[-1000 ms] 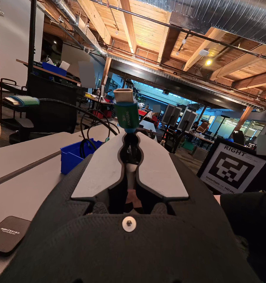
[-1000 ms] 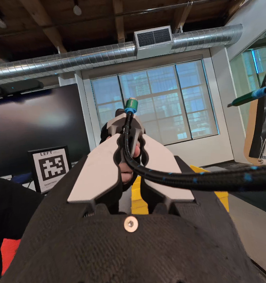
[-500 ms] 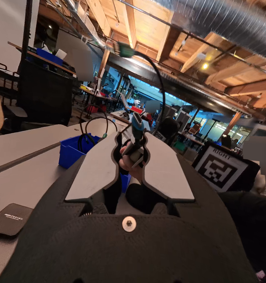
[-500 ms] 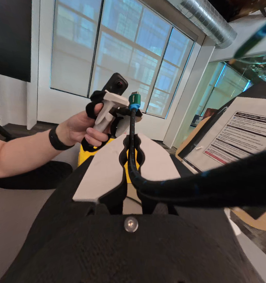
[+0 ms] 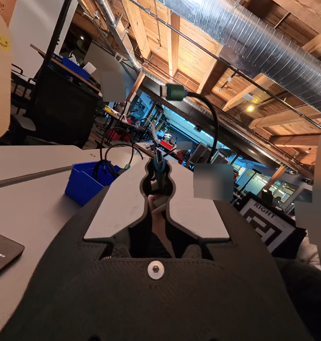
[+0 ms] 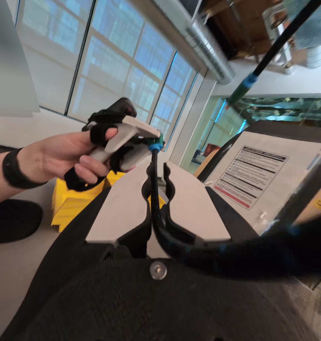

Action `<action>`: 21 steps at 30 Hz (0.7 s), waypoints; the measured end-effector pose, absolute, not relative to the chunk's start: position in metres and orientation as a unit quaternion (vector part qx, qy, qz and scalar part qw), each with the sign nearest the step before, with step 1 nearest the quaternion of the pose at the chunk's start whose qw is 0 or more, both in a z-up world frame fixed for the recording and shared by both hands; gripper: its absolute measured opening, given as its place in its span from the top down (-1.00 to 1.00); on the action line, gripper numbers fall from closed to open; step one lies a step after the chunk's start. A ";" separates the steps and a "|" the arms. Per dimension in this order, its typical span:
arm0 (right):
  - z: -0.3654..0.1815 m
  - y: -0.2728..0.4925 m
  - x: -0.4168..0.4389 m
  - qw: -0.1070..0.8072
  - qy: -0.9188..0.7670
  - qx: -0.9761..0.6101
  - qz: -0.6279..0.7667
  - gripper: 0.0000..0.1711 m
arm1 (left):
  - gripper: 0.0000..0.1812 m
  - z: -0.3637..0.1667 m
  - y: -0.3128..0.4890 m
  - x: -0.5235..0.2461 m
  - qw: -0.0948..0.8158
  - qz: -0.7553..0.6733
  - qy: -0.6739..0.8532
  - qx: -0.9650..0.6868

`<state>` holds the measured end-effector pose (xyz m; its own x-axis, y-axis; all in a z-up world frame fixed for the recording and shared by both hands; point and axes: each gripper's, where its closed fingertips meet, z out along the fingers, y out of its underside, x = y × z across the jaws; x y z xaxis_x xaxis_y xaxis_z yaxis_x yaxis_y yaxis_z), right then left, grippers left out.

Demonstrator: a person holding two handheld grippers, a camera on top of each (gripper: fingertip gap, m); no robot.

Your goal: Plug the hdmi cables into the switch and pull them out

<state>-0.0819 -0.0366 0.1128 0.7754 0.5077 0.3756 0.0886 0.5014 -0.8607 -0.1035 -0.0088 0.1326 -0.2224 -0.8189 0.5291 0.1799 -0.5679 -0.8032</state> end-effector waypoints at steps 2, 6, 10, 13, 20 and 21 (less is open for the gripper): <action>0.113 -0.037 -0.081 0.822 -0.297 -0.473 0.110 0.87 | 0.89 0.128 -0.014 -0.095 0.343 -0.724 0.297 -0.520; 0.109 -0.033 -0.080 0.815 -0.296 -0.486 0.110 0.83 | 0.88 0.123 -0.017 -0.088 0.326 -0.737 0.274 -0.524; 0.098 -0.025 -0.086 0.795 -0.305 -0.511 0.113 0.71 | 0.88 0.120 -0.021 -0.085 0.307 -0.744 0.271 -0.529; 0.104 -0.034 -0.086 0.828 -0.296 -0.471 0.078 0.90 | 0.88 0.117 -0.025 -0.081 0.303 -0.741 0.270 -0.535; 0.102 -0.033 -0.085 0.827 -0.305 -0.470 0.046 0.89 | 0.88 0.113 -0.024 -0.079 0.300 -0.738 0.262 -0.545; 0.102 -0.033 -0.085 0.826 -0.307 -0.470 0.039 0.90 | 0.88 0.112 -0.023 -0.079 0.299 -0.737 0.261 -0.547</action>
<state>-0.0850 -0.0329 0.1015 0.8082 0.3533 0.4711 0.2244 0.5549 -0.8011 -0.0787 -0.0231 0.1120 -0.2237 -0.7261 0.6501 0.1559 -0.6851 -0.7116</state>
